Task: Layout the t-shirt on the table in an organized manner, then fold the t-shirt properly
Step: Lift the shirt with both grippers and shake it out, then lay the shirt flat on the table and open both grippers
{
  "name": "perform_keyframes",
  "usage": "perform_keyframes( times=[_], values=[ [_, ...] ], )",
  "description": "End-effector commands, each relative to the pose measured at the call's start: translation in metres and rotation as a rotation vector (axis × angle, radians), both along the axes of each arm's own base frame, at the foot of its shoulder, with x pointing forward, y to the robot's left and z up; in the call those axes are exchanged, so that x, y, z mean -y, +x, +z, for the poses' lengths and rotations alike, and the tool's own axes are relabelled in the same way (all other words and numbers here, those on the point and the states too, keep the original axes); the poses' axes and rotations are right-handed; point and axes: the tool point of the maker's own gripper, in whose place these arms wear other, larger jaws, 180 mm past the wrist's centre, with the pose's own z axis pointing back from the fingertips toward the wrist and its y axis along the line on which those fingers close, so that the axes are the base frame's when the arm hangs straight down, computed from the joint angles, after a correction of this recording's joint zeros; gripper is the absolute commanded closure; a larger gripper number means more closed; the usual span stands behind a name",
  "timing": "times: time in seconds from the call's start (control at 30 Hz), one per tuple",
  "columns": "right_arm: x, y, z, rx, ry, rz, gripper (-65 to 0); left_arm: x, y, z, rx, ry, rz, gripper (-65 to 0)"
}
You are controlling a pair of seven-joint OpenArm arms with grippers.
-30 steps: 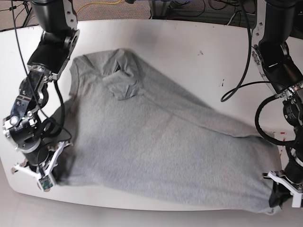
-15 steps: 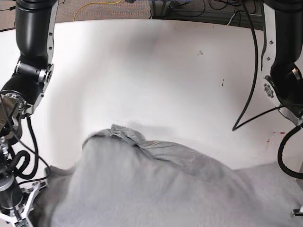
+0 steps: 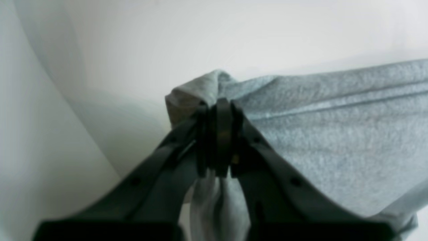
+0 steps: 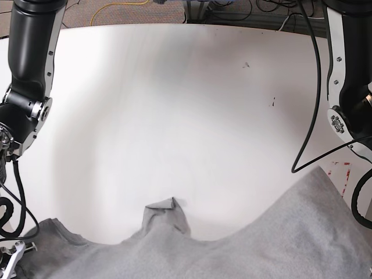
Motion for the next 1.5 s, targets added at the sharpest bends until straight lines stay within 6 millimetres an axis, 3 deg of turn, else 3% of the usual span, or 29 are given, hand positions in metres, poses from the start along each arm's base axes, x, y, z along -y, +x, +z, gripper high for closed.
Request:
perform_keyframes(
  times=[0.0,0.2,0.33,0.5,0.77,0.8,0.97,1.17,1.47],
  values=[
    [0.016,-0.012,0.017,0.041,-0.016,-0.081,0.0,-0.015,-0.009,0.019,0.051,0.003,0.055,-1.0],
    [0.014,-0.020,-0.013,-0.004,-0.057,-0.092,0.0,-0.013,-0.002,-0.021,-0.035,0.011,0.054,-1.0],
    [0.013,-0.022,-0.047,-0.074,-0.068,-0.088,0.0,-0.012,-0.001,-0.048,-0.087,0.022,0.056,-1.0],
    [0.026,-0.034,-0.111,-0.184,0.022,-0.114,0.0,-0.006,-0.005,-0.095,-0.172,0.022,0.031,-1.0],
    [0.045,-0.065,-0.204,-0.372,0.137,-0.182,0.0,-0.020,-0.025,-0.172,-0.322,-0.024,0.046,-1.0],
    [0.047,-0.074,-0.224,-0.411,0.166,-0.195,0.0,-0.024,-0.033,-0.187,-0.352,-0.030,0.057,-1.0],
    [0.050,-0.108,-0.283,-0.533,0.256,-0.243,0.0,-0.033,-0.058,-0.237,-0.463,-0.019,0.068,-1.0],
    [0.026,-0.143,-0.345,-0.655,0.335,-0.218,0.0,-0.044,-0.093,-0.296,-0.617,0.011,0.086,-0.7],
    [0.001,-0.192,-0.401,-0.803,0.406,-0.206,0.0,-0.065,-0.151,-0.358,-0.813,0.026,0.131,-0.7]
  ],
)
